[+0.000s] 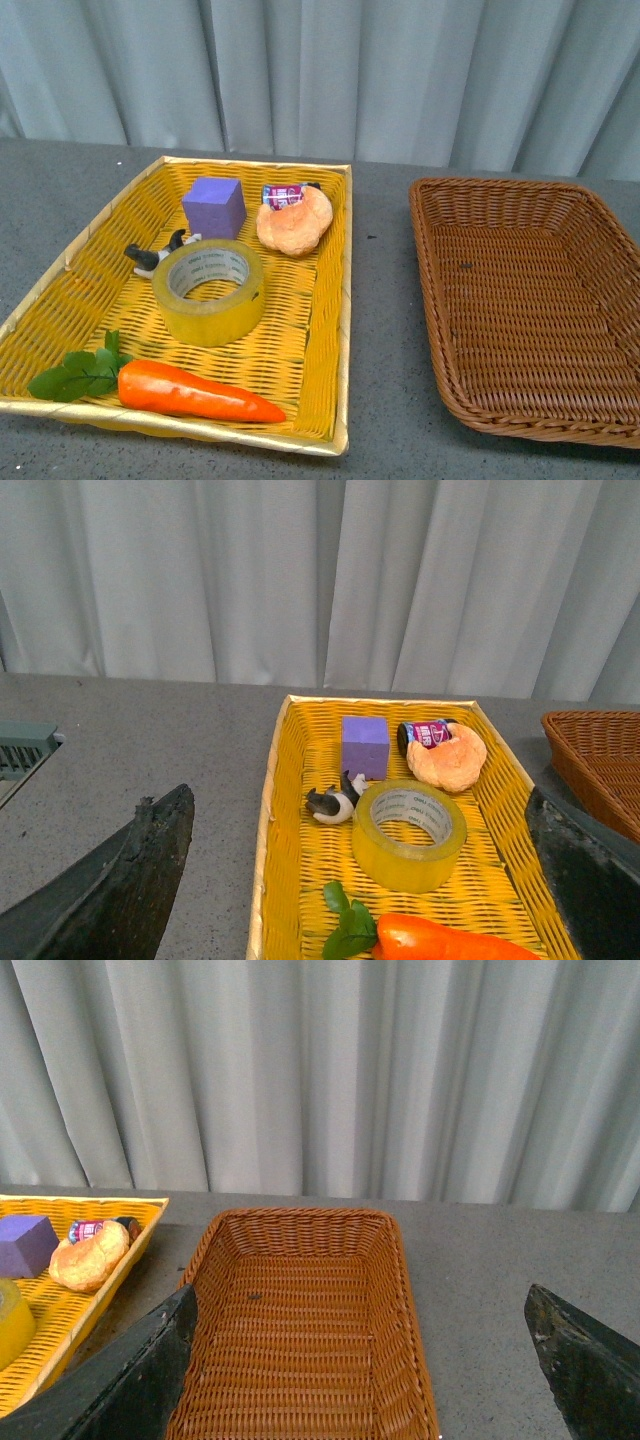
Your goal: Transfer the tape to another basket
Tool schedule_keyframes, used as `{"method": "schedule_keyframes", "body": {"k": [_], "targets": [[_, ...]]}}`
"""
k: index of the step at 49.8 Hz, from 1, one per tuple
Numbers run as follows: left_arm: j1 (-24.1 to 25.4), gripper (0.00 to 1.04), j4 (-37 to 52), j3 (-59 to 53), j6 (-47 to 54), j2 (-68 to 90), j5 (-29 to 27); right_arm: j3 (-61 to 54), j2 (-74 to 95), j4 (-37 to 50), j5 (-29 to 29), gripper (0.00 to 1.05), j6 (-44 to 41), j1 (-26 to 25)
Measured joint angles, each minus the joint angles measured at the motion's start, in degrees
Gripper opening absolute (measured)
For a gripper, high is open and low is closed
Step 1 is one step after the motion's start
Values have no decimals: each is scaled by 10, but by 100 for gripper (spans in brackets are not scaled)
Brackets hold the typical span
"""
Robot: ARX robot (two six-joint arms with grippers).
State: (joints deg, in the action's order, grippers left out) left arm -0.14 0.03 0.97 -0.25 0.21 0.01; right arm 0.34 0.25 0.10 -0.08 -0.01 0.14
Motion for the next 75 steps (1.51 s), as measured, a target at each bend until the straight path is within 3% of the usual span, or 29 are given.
{"method": "schedule_keyframes", "body": {"k": [75], "targets": [[0,98,0,0,0,0,0,0,0,0,0,96,0,0]]}}
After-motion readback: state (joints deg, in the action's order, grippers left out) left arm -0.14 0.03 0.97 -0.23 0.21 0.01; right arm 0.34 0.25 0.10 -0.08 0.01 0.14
